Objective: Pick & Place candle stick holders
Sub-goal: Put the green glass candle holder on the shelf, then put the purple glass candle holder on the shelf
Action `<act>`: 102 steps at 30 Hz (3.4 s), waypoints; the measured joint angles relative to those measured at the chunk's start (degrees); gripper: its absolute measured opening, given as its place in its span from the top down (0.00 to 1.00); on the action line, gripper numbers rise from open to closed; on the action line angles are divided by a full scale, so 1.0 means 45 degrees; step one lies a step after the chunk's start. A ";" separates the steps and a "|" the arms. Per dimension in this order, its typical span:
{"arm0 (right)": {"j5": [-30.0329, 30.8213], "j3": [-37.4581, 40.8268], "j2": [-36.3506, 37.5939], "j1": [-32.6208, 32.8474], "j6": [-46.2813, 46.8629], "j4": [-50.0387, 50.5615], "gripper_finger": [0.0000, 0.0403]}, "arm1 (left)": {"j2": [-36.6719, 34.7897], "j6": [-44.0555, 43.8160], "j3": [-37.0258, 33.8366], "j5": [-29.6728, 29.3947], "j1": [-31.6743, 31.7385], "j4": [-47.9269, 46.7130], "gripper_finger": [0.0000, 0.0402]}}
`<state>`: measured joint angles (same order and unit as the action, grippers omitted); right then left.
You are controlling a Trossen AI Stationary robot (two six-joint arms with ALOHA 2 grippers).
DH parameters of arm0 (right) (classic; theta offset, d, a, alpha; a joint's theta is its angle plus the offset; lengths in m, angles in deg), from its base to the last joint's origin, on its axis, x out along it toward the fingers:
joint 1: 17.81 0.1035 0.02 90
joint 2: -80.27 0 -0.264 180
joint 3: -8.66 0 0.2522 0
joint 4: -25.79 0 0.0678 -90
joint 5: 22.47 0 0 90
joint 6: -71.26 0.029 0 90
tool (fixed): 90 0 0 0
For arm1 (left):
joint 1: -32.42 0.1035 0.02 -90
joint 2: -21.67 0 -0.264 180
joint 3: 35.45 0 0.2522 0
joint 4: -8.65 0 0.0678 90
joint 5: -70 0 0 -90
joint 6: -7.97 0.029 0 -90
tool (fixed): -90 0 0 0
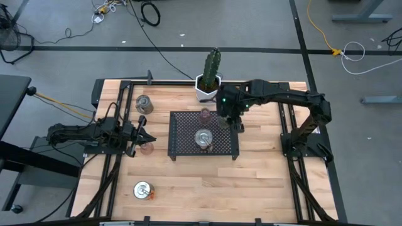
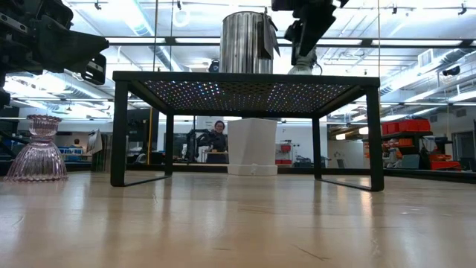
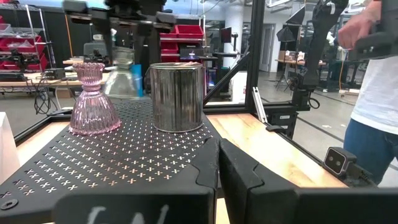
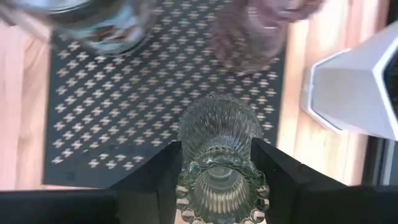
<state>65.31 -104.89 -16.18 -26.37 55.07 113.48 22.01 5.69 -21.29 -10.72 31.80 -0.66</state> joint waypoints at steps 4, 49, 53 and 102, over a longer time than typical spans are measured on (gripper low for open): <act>-0.0057 0.0005 -0.0238 -0.0463 -0.0048 -0.0174 0.59 | 0.0003 0.0000 -0.0005 0.0000 0.0002 0.0000 0.95; -0.1632 0.0010 -0.0790 -0.1641 0.0189 -0.0613 0.58 | 0.0000 0.0000 -0.0004 0.0000 0.0000 0.0000 0.95; -0.1627 0.0010 -0.0790 -0.1641 0.0189 -0.0533 0.58 | 0.0002 0.0000 -0.0004 0.0000 0.0004 0.0000 0.95; -0.1723 0.0015 0.0277 -0.1577 0.0113 -0.0975 0.26 | 0.0000 0.0000 -0.0005 0.0000 0.0005 -0.0003 0.95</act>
<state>57.56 -104.82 -14.93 -33.47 55.58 109.10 22.01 5.69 -21.31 -10.72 31.82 -0.68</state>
